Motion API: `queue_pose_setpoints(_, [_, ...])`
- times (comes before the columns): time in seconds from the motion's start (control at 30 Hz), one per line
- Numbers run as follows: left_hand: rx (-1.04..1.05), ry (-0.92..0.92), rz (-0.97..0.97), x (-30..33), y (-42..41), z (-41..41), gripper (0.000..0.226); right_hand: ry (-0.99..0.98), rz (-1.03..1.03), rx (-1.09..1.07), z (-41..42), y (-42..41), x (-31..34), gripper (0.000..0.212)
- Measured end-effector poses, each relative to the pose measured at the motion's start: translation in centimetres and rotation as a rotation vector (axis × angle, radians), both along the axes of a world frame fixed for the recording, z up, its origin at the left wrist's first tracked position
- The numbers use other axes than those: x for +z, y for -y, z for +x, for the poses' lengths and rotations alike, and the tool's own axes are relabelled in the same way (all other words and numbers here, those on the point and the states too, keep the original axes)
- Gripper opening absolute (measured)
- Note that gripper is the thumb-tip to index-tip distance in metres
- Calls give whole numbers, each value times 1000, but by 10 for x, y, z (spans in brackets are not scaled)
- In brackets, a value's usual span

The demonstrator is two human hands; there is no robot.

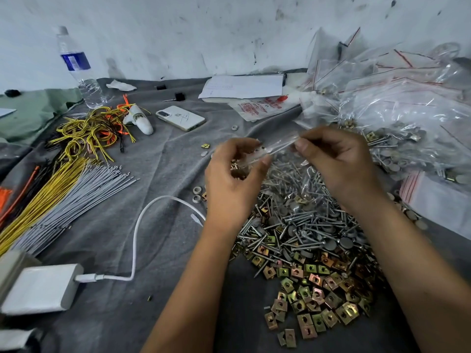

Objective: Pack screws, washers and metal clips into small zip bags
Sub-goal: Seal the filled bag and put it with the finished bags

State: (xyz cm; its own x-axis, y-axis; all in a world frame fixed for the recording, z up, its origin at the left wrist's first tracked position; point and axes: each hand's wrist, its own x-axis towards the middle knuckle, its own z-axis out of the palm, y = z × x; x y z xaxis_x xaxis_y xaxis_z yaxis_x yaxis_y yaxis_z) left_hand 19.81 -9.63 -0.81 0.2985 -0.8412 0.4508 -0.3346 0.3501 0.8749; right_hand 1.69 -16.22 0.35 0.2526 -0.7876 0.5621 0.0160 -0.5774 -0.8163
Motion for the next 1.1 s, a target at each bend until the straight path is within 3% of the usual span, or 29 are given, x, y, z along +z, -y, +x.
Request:
queue_pose_setpoints(0.1, [68, 256, -115, -2, 3, 0, 22, -149, -115, -10, 5, -3, 0, 9])
queue_pose_setpoints(0.17, [62, 305, -155, -5, 6, -1, 14, -206, -165, -7, 8, -3, -1, 7])
queue_pose_setpoints(1.1, [-63, 226, -57, -9, 8, -1, 6, -334, -201, -73, 14, -5, -7, 6])
